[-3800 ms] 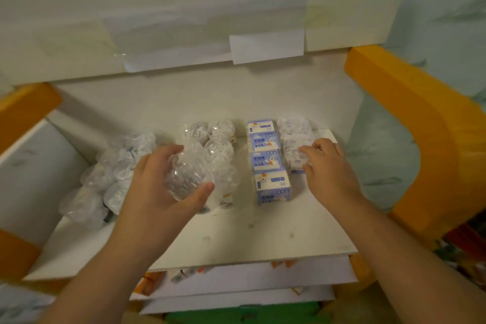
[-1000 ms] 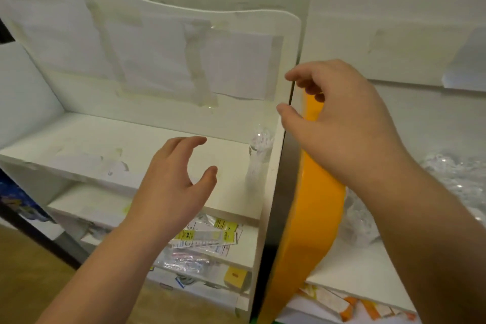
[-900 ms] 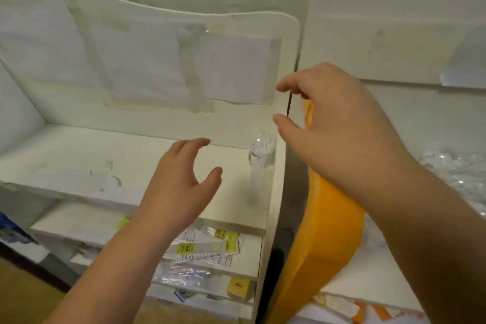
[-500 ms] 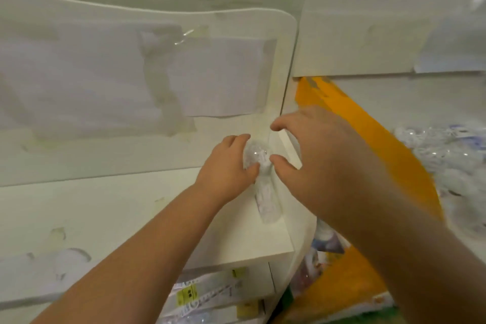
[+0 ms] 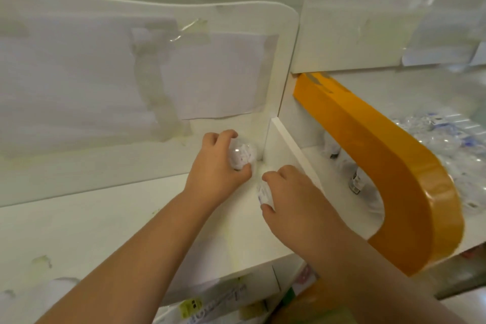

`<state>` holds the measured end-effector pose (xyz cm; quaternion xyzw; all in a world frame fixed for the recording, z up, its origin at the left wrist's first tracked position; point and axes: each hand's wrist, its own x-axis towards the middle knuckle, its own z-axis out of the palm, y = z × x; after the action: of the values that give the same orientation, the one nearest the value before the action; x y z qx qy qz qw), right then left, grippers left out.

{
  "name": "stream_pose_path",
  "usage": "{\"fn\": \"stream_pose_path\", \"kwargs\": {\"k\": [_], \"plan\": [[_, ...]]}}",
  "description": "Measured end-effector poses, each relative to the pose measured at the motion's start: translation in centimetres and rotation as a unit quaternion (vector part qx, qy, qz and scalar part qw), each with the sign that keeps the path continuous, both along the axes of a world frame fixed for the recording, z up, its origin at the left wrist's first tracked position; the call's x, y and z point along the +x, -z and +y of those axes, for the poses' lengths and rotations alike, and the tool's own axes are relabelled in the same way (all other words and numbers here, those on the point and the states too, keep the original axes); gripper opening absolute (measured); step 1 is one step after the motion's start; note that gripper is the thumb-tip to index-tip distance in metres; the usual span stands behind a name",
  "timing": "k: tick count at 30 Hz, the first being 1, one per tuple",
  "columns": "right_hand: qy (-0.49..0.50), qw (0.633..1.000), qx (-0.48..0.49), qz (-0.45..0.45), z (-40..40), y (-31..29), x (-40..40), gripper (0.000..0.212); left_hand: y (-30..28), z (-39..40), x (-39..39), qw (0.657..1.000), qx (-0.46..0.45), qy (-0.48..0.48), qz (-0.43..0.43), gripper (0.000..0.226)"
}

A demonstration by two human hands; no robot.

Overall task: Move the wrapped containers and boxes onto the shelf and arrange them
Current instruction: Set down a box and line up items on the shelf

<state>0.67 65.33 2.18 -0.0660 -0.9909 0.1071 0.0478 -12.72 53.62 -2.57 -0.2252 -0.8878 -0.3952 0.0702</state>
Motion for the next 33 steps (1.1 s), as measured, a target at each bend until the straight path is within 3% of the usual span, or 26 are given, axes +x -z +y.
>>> {"fn": "stream_pose_path", "kwargs": {"k": [9, 12, 16, 19, 33], "plan": [[0.022, 0.998, 0.045, -0.038, -0.8, 4.0, -2.2, 0.031, -3.2, -9.6, 3.9, 0.994, 0.066, -0.083, -0.008, 0.061], [0.009, 1.000, -0.020, -0.003, -1.2, 5.0, -2.1, 0.040, -3.4, -11.5, 5.6, 0.992, 0.078, -0.093, 0.024, 0.065], [0.011, 0.984, -0.163, 0.068, -2.9, 4.5, -1.7, 0.035, -3.9, -13.3, 6.8, 0.987, 0.088, -0.117, 0.059, 0.071], [-0.006, 0.962, -0.241, 0.126, -3.4, 2.4, -1.0, 0.032, -4.6, -13.7, 7.5, 0.983, 0.115, -0.122, 0.072, 0.066], [-0.004, 0.917, -0.292, 0.271, 2.4, -11.2, 9.2, 0.039, -10.6, -5.0, 10.3, 0.967, 0.237, -0.028, 0.086, 0.053]]}}
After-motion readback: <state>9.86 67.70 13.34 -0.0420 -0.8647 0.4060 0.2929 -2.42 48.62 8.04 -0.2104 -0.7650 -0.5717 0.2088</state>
